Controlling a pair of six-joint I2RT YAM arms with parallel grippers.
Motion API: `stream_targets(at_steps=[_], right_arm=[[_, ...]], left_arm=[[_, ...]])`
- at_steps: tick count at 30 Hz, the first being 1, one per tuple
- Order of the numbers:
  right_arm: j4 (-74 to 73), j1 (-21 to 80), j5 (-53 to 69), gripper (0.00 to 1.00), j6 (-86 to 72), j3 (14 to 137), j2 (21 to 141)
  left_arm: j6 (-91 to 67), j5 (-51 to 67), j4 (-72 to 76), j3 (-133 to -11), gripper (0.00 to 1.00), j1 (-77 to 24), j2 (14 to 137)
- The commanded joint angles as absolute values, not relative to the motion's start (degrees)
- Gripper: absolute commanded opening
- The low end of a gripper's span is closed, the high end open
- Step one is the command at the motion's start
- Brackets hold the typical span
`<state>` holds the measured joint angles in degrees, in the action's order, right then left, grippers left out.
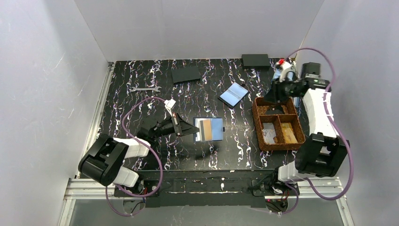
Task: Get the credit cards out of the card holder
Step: Place the credit card in the storage box, then remove the credit card from the card holder.
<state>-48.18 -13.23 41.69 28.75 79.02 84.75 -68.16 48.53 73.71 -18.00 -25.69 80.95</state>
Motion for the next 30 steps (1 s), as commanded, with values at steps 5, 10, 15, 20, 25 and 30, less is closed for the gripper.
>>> stream_targets(at_steps=[5, 10, 15, 20, 25, 30], right_arm=[[-48.63, 7.68, 56.24, 0.51, 31.62, 71.16, 76.58], [-46.45, 16.75, 51.80, 0.61, 30.15, 67.16, 74.04], [-43.53, 22.10, 44.17, 0.70, 26.52, 67.06, 75.29], [-41.35, 25.33, 40.41, 0.77, 23.05, 68.90, 78.21], [-40.06, 26.95, 40.43, 0.79, 19.86, 69.10, 80.83], [-39.08, 27.50, 39.68, 0.83, 18.29, 69.70, 81.55]], left_arm=[[-68.47, 37.50, 74.72, -20.96, 0.00, -31.59, 83.08], [-68.34, 29.24, 70.58, -22.88, 0.00, -35.57, 84.74], [-68.80, 22.52, 66.35, -25.94, 0.00, -39.06, 86.06], [-67.90, 17.50, 60.56, -29.62, 0.00, -41.44, 86.40], [-66.64, 14.90, 56.14, -33.03, 0.00, -43.27, 87.23], [-65.45, 12.52, 53.00, -34.87, 0.00, -44.42, 87.04]])
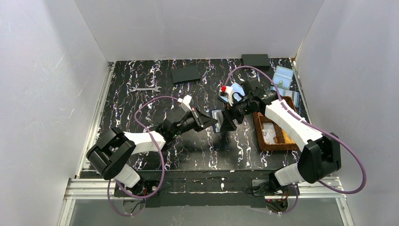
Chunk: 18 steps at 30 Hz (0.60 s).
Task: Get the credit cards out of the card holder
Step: Remove the credit card from the card holder.
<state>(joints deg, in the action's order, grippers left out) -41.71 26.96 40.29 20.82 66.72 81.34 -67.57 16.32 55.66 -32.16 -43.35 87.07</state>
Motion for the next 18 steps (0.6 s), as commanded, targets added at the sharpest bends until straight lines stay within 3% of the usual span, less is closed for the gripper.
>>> stream_targets(at_steps=[1, 11, 15, 18], right_arm=[[-38.91, 27.57, 39.11, 0.83, 17.83, 69.65, 81.63], [-36.00, 27.64, 34.47, 0.78, 14.87, 68.43, 82.20], [-35.69, 27.69, 32.63, 0.60, 14.43, 68.31, 81.89], [-35.24, 27.52, 31.44, 0.52, 14.38, 67.52, 80.99]], left_arm=[[-65.20, 12.09, 52.33, -35.20, 0.00, -44.68, 86.99], [-63.46, 11.09, 49.60, -37.48, 0.00, -46.27, 86.50], [-63.16, 10.89, 49.24, -37.24, 0.00, -46.35, 85.84], [-62.79, 10.10, 49.01, -36.19, 0.00, -46.38, 84.83]])
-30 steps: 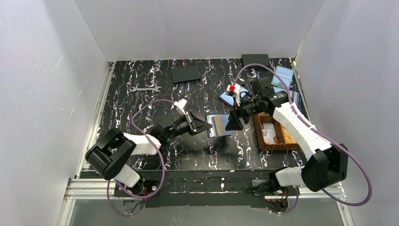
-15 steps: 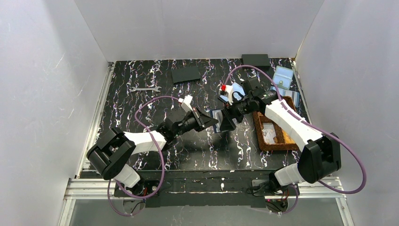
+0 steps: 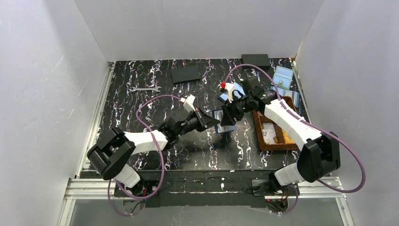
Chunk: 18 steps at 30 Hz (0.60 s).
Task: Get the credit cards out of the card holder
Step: Remove the credit card from the card holder.
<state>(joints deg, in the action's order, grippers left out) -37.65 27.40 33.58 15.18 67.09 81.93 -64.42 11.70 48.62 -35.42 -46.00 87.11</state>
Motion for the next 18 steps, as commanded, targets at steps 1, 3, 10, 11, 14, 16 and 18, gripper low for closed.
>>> stream_targets(at_steps=[1, 3, 10, 11, 14, 16, 18], right_arm=[[-34.95, 27.35, 31.09, 0.51, 14.19, 67.16, 80.67], [-34.77, 26.88, 30.71, 0.49, 13.96, 66.76, 80.15], [-33.71, 24.01, 29.93, 0.43, 12.72, 65.40, 78.85], [-33.51, 23.47, 30.26, 0.40, 12.43, 65.08, 78.78], [-32.67, 21.96, 31.80, 0.38, 11.76, 63.74, 78.41], [-31.95, 20.79, 33.61, 0.38, 11.26, 62.91, 78.46], [-31.27, 19.96, 36.56, 0.37, 10.74, 62.19, 78.85]], left_arm=[[-62.67, 9.88, 48.85, -35.90, 0.00, -46.35, 84.46], [-62.30, 9.34, 48.50, -35.33, 0.00, -46.35, 83.64], [-61.06, 7.83, 47.42, -33.39, 0.00, -46.35, 80.69], [-60.94, 7.87, 47.38, -33.13, 0.00, -46.33, 80.31], [-60.74, 7.98, 47.29, -32.47, 0.00, -46.39, 79.31], [-60.58, 8.20, 47.29, -31.89, 0.00, -46.39, 78.43], [-60.06, 8.69, 47.35, -31.56, 0.00, -46.39, 77.67]])
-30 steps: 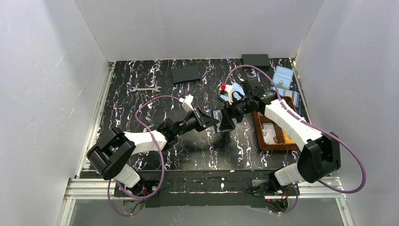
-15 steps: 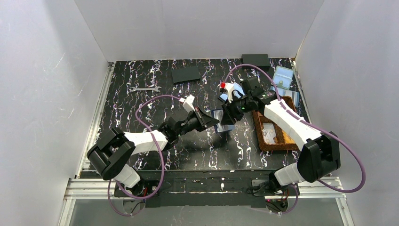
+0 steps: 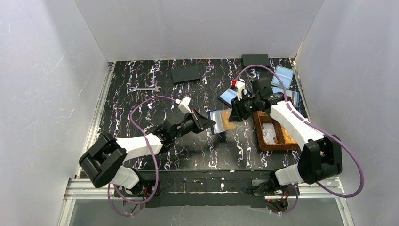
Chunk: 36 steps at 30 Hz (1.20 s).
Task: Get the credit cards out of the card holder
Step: Remove the credit card from the card holder.
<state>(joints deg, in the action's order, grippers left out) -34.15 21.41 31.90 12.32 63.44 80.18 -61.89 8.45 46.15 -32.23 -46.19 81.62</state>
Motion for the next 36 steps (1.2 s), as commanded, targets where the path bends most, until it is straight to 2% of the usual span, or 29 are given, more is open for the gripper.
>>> stream_targets(at_steps=[1, 5, 9, 15, 23, 28, 36], right_arm=[[-30.84, 19.55, 37.94, 0.34, 10.38, 61.88, 78.92], [-29.24, 17.07, 44.21, 0.14, 8.63, 61.31, 79.51], [-25.74, 14.36, 55.55, 0.02, 5.56, 59.69, 79.27], [-22.70, 13.78, 58.22, 0.01, 3.78, 57.01, 76.76], [-19.16, 13.91, 55.23, 0.01, 1.44, 52.84, 76.60], [-16.29, 17.44, 50.18, 0.01, 1.49, 49.98, 80.22], [-16.07, 19.54, 45.52, 0.01, 1.65, 51.84, 88.28]], left_arm=[[-59.66, 9.17, 47.36, -31.48, 0.00, -46.35, 77.15], [-58.48, 10.81, 47.42, -30.80, 0.00, -46.15, 75.37], [-57.51, 13.38, 48.44, -29.86, 0.00, -45.20, 73.51], [-57.51, 19.74, 51.45, -28.80, 0.00, -42.43, 72.47], [-60.60, 24.87, 52.16, -26.40, 0.08, -39.88, 75.14], [-62.21, 27.44, 55.44, -23.03, 0.09, -37.90, 80.68], [-63.38, 26.89, 56.60, -18.02, 0.13, -34.81, 85.36]])
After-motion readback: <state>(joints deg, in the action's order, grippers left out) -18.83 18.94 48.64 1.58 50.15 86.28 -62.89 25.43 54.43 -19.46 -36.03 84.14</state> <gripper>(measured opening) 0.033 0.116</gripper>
